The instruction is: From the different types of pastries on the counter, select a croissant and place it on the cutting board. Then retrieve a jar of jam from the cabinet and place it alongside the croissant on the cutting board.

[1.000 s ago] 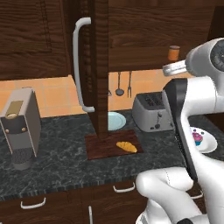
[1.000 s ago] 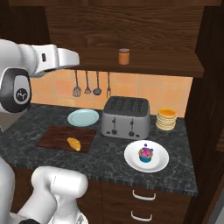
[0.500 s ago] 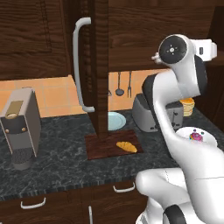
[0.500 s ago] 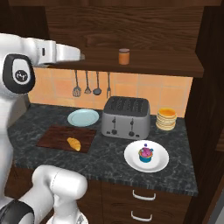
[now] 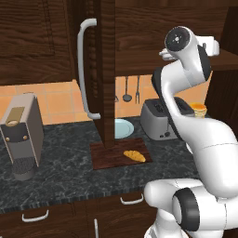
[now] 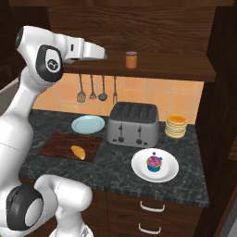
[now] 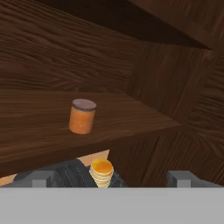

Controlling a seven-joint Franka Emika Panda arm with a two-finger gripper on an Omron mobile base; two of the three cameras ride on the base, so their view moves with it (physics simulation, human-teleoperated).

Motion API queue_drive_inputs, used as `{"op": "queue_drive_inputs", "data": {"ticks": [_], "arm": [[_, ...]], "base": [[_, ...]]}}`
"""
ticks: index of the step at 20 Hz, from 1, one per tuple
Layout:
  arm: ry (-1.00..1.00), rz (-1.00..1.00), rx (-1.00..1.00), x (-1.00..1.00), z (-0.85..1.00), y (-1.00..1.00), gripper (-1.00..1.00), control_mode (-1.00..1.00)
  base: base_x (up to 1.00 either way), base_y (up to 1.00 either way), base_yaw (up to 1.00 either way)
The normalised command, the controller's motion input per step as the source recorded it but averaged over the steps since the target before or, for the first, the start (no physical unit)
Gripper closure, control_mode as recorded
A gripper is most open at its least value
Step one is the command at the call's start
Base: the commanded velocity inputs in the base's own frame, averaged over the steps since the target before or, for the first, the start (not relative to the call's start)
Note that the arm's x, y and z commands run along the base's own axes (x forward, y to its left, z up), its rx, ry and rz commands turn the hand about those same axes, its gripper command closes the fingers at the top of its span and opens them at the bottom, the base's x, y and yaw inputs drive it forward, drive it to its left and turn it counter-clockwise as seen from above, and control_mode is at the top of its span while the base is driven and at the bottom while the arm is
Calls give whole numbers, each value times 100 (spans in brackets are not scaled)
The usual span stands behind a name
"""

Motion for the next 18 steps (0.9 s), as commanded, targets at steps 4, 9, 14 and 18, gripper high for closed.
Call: {"op": "queue_drive_inputs", "data": {"ticks": [4, 9, 14, 18], "arm": [[0, 10, 1, 51, -21, -26, -100, -100], [-1, 10, 1, 61, -23, -25, -100, -100], [-3, 2, 0, 47, -14, -15, -100, -100], [0, 0, 0, 26, -6, 0, -100, -100]], "base": [[0, 0, 0], [0, 0, 0], [0, 0, 0], [0, 0, 0]]}}
